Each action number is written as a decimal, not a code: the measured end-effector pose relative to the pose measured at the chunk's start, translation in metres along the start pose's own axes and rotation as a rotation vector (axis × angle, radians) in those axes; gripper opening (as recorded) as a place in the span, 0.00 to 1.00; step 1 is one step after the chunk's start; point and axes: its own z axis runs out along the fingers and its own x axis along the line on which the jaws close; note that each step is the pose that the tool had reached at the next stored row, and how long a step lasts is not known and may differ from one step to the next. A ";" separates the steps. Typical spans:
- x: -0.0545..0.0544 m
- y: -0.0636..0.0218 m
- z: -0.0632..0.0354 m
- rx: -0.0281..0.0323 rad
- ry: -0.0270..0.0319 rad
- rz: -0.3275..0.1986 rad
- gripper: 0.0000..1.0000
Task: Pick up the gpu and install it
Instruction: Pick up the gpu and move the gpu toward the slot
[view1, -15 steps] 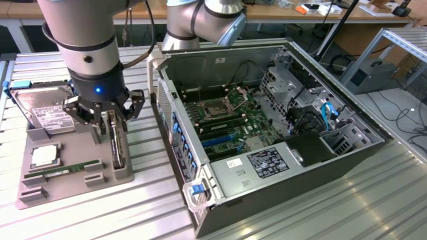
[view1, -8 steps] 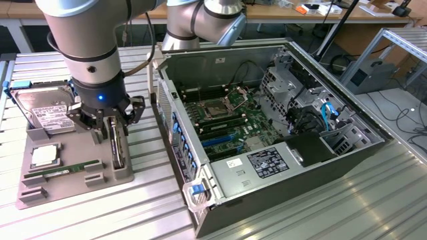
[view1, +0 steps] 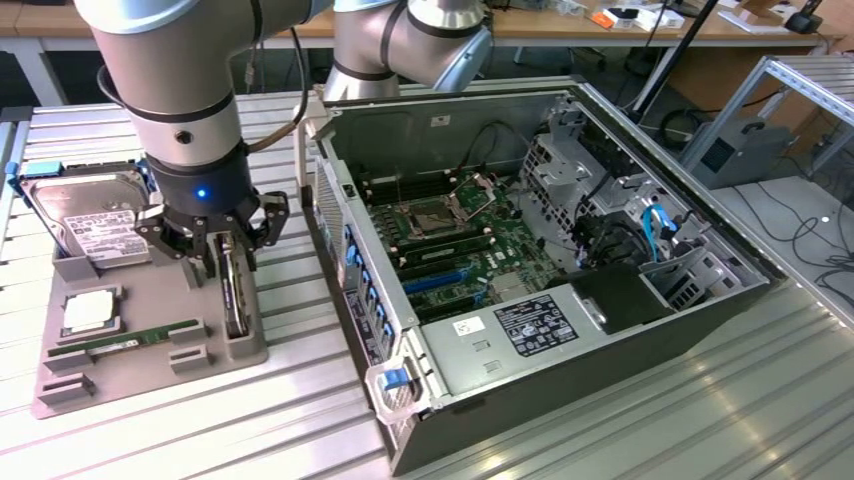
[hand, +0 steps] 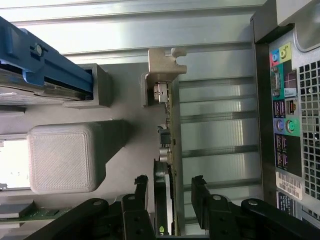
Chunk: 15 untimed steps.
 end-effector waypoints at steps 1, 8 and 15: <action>0.000 0.0000 0.0000 0.0001 0.0000 0.000 0.48; 0.000 0.0000 0.0000 0.0001 0.0001 0.000 0.33; 0.000 0.0000 0.0000 0.0000 0.0000 0.000 0.27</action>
